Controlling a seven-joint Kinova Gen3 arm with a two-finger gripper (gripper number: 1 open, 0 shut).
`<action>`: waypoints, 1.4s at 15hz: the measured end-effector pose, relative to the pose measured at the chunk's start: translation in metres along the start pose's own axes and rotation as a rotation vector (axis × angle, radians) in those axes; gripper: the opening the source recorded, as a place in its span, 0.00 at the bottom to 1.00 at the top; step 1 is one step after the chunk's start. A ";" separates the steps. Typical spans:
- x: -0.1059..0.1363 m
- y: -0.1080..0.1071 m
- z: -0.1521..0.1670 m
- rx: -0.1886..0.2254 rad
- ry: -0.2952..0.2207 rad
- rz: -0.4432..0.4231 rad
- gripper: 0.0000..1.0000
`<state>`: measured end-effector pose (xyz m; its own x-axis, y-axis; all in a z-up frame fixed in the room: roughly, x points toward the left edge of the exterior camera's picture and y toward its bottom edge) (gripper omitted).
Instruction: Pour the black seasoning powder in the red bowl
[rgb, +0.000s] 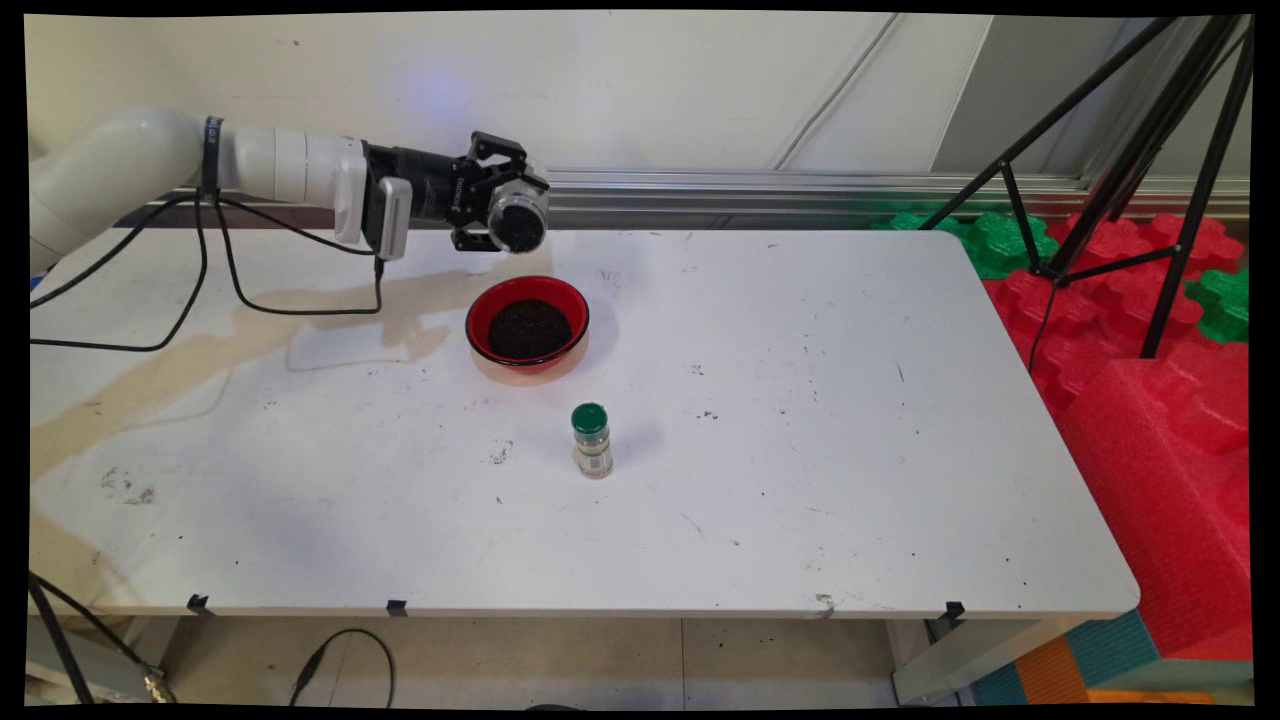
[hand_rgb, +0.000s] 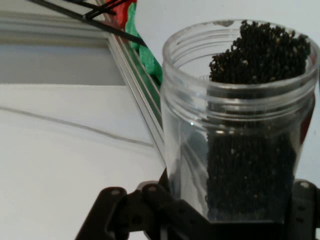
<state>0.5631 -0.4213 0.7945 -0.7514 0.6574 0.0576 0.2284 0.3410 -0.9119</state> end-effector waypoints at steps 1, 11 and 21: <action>0.000 -0.002 -0.001 0.003 0.003 -0.050 0.00; 0.006 -0.021 -0.015 0.032 0.048 -0.504 0.00; 0.011 -0.037 -0.026 0.039 0.101 -0.910 0.00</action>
<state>0.5627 -0.4089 0.8394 -0.5730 0.2026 0.7942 -0.4476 0.7343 -0.5103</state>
